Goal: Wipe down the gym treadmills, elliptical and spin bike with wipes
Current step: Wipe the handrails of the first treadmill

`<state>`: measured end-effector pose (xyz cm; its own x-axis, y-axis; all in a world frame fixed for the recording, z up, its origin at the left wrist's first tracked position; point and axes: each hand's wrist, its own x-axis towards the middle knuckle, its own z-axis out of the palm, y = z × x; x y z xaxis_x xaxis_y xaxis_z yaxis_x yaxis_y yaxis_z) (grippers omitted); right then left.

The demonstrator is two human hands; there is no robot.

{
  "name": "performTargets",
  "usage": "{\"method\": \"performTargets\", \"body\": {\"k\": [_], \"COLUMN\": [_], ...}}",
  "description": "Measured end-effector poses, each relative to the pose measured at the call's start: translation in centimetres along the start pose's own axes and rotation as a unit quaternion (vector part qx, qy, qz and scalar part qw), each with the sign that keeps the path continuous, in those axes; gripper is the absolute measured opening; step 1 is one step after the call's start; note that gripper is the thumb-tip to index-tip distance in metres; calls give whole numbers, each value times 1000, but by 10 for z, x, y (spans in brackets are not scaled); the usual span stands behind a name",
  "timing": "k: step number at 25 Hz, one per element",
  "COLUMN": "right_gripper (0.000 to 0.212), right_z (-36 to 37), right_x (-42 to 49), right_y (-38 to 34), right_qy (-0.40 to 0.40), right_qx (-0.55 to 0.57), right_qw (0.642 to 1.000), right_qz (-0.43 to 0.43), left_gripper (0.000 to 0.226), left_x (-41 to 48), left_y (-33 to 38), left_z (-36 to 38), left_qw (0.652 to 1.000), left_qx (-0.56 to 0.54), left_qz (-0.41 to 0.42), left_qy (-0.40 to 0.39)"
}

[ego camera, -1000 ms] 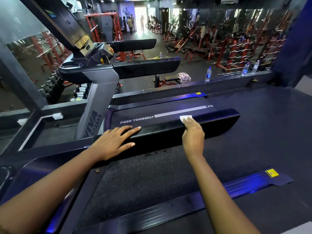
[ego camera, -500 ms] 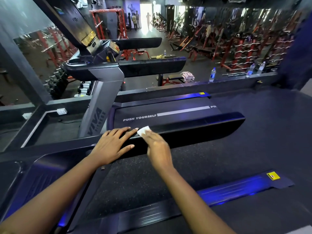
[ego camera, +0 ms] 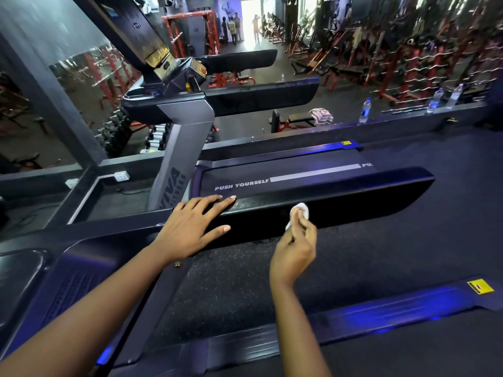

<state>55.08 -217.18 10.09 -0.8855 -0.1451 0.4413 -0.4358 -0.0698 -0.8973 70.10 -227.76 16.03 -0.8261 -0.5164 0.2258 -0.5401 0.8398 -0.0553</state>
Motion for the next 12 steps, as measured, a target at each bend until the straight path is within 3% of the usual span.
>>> {"method": "performTargets", "body": {"k": [2, 4, 6, 8, 10, 12], "right_gripper": [29, 29, 33, 37, 27, 22], "right_z": [7, 12, 17, 16, 5, -11], "right_x": [-21, -42, -64, -76, -61, -33], "right_y": [-6, -14, -16, -13, -10, 5], "right_qy": [-39, -139, -166, -154, -136, -29], "right_qx": [1, -8, 6, 0, 21, 26], "right_qw": [999, 990, 985, 982, 983, 997], "right_qz": [-26, -14, -44, -113, -118, -71], "left_gripper": [65, 63, 60, 57, 56, 55], "left_x": [0, 0, 0, 0, -1, 0], "left_y": [-1, -1, -1, -3, -3, -5], "left_z": [0, -1, -1, -2, -2, 0], "left_qw": [1000, 1000, 1000, 1000, 1000, 1000], "left_qx": [-1, 1, -1, -5, -6, 1], "left_qz": [5, 10, 16, 19, 20, 26], "left_qy": [3, 6, 10, 9, 10, 15]}}
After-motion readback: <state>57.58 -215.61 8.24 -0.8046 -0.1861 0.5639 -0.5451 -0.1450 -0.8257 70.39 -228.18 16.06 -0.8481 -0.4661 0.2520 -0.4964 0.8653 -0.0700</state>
